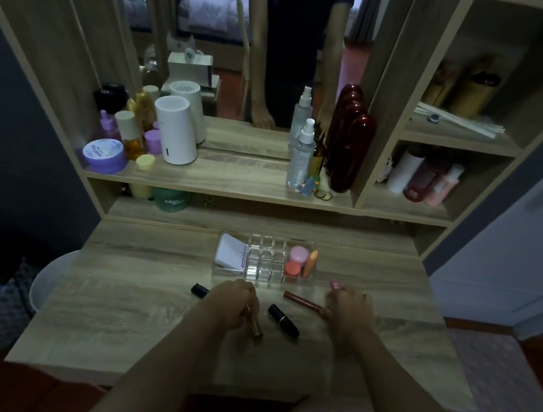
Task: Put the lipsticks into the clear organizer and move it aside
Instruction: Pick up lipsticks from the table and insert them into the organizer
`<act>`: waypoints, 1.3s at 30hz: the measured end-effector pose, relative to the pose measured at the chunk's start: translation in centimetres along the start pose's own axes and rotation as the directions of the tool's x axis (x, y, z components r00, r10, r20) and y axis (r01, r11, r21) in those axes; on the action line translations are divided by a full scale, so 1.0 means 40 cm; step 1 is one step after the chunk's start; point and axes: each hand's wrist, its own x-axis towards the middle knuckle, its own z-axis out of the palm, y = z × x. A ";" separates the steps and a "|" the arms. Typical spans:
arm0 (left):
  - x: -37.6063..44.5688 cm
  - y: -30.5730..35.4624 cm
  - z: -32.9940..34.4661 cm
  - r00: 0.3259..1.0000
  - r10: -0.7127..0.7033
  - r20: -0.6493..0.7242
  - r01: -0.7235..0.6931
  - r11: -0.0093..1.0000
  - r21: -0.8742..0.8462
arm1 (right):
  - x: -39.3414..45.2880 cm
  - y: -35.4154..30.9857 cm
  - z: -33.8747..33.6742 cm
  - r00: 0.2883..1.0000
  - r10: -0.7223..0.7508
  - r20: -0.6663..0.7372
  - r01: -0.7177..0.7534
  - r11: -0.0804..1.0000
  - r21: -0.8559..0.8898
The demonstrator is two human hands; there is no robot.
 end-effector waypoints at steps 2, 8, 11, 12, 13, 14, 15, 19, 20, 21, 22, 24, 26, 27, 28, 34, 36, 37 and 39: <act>0.006 0.003 -0.001 1.000 0.020 0.017 -0.021 0.999 0.036 | -0.005 0.002 0.005 0.999 -0.011 0.036 0.014 0.997 -0.073; 0.022 -0.014 0.000 0.998 0.063 0.010 -0.063 0.997 0.036 | -0.011 -0.014 0.013 1.000 -0.025 -0.003 0.025 0.993 -0.114; 0.035 -0.034 -0.024 0.998 0.045 -0.040 -0.048 0.996 -0.079 | -0.009 -0.012 0.011 0.998 -0.041 0.037 0.046 0.990 -0.137; 0.040 -0.039 -0.039 0.997 0.038 -0.071 -0.047 0.991 -0.128 | -0.009 -0.010 0.011 0.998 -0.044 0.054 0.051 0.988 -0.146; 0.046 -0.045 -0.057 0.993 0.029 -0.113 -0.051 0.980 -0.195 | -0.008 -0.009 0.008 0.997 -0.048 0.062 0.056 0.987 -0.148; 0.052 -0.052 -0.077 0.986 0.001 -0.164 -0.050 0.955 -0.292 | -0.006 -0.007 0.003 0.997 -0.052 0.059 0.060 0.988 -0.139; 0.059 -0.059 -0.099 0.976 -0.047 -0.211 -0.045 0.910 -0.412 | -0.003 -0.007 -0.005 0.997 -0.056 0.052 0.062 0.991 -0.121; 0.086 -0.093 -0.189 0.891 -0.286 -0.353 -0.102 0.631 -0.769 | 0.026 -0.008 -0.087 0.997 -0.035 0.069 0.028 0.994 0.102; 0.094 -0.102 -0.206 0.862 -0.326 -0.389 -0.138 0.587 -0.798 | 0.038 -0.010 -0.116 0.996 -0.032 0.081 0.016 0.981 0.192; 0.103 -0.110 -0.219 0.836 -0.361 -0.413 -0.165 0.553 -0.817 | 0.049 -0.014 -0.148 0.995 -0.039 0.093 0.013 0.964 0.265; 0.112 -0.116 -0.227 0.818 -0.393 -0.419 -0.172 0.528 -0.832 | 0.061 -0.021 -0.180 0.994 -0.056 0.095 0.023 0.947 0.322; 0.132 -0.127 -0.228 0.807 -0.425 -0.409 -0.150 0.522 -0.839 | 0.082 -0.041 -0.238 0.991 -0.108 0.081 0.064 0.907 0.415; 0.152 -0.137 -0.217 0.822 -0.421 -0.383 -0.128 0.519 -0.845 | 0.101 -0.076 -0.280 0.989 -0.147 0.014 0.123 0.873 0.472; 0.162 -0.142 -0.210 0.831 -0.416 -0.369 -0.125 0.507 -0.853 | 0.113 -0.096 -0.292 0.989 -0.145 -0.039 0.146 0.864 0.481; 0.170 -0.147 -0.204 0.838 -0.412 -0.357 -0.121 0.498 -0.859 | 0.125 -0.117 -0.298 0.986 -0.135 -0.100 0.166 0.863 0.477; 0.198 -0.163 -0.196 0.845 -0.365 -0.391 -0.117 0.587 -0.801 | 0.184 -0.251 -0.282 0.970 -0.075 -0.231 0.163 0.906 0.390; 0.196 -0.171 -0.191 0.863 -0.326 -0.385 -0.111 0.621 -0.776 | 0.203 -0.277 -0.269 0.974 -0.079 -0.211 0.154 0.917 0.367; 0.194 -0.174 -0.187 0.872 -0.308 -0.381 -0.109 0.636 -0.764 | 0.210 -0.285 -0.265 0.977 -0.076 -0.201 0.145 0.923 0.356; 0.191 -0.175 -0.173 0.881 -0.288 -0.377 -0.108 0.652 -0.750 | 0.220 -0.298 -0.261 0.981 -0.076 -0.176 0.132 0.934 0.332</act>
